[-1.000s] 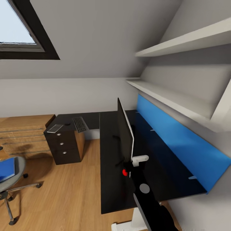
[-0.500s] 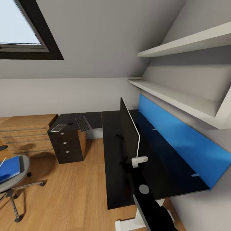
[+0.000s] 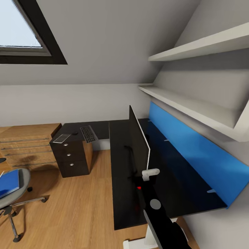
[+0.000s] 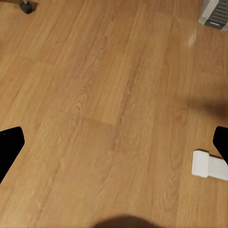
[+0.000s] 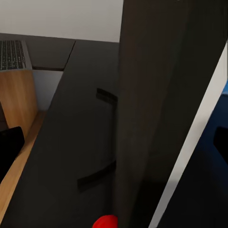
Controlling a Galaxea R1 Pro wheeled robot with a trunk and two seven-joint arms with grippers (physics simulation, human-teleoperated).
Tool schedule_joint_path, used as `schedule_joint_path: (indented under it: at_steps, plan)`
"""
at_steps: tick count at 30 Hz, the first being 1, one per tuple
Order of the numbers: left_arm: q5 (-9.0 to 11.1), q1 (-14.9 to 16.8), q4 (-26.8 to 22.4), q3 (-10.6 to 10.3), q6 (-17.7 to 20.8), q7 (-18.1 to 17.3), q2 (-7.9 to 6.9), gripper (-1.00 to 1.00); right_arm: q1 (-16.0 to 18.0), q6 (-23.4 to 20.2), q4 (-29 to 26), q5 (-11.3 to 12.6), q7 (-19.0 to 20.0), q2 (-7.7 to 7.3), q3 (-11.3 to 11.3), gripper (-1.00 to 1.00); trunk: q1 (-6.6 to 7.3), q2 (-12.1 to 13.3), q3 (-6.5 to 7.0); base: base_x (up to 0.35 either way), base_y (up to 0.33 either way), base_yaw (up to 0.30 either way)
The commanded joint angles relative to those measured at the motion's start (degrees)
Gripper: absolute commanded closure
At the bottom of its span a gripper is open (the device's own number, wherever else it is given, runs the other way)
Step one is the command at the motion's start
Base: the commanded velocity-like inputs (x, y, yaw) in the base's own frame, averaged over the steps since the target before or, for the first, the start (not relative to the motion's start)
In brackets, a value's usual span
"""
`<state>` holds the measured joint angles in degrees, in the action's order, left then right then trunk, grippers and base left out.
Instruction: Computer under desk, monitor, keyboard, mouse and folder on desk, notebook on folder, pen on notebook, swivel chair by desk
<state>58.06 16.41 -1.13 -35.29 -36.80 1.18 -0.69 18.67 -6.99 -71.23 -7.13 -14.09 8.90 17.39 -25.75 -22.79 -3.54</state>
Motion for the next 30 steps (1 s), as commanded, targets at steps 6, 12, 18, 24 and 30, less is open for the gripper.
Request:
schedule_joint_path:
  at_steps: [6,12,18,24,30]
  plan:
    - [0.4,0.0,0.0,-0.5,-0.1,0.1,-0.01,-1.00,0.1,-0.1,-0.1,-0.6,-0.3,-0.02,0.1,-1.00,-0.04,-0.1,-0.13,0.020,-0.003,0.000]
    - [0.4,0.0,0.0,-0.5,-0.1,0.1,-0.01,-1.00,0.1,0.0,-0.1,-0.6,-0.3,-0.02,0.1,-1.00,-0.04,-0.1,-0.13,0.166,-0.001,0.000]
    - [0.4,0.0,0.0,-0.5,-0.1,0.1,-0.01,-1.00,0.1,0.1,-0.1,-0.5,-0.1,-0.02,0.2,-1.00,-0.04,-0.1,-0.13,0.051,0.000,0.000]
    - [0.4,0.0,0.0,-0.5,-0.1,0.1,-0.04,-1.00,0.1,0.1,-0.1,-0.5,0.0,-0.02,0.2,-1.00,-0.04,-0.1,-0.13,0.008,0.000,0.000]
    - [0.4,0.0,-0.1,-0.5,0.0,0.2,-0.02,-1.00,0.1,0.1,-0.1,-0.5,0.0,-0.02,0.3,-1.00,-0.04,-0.1,-0.13,0.001,0.000,0.000]
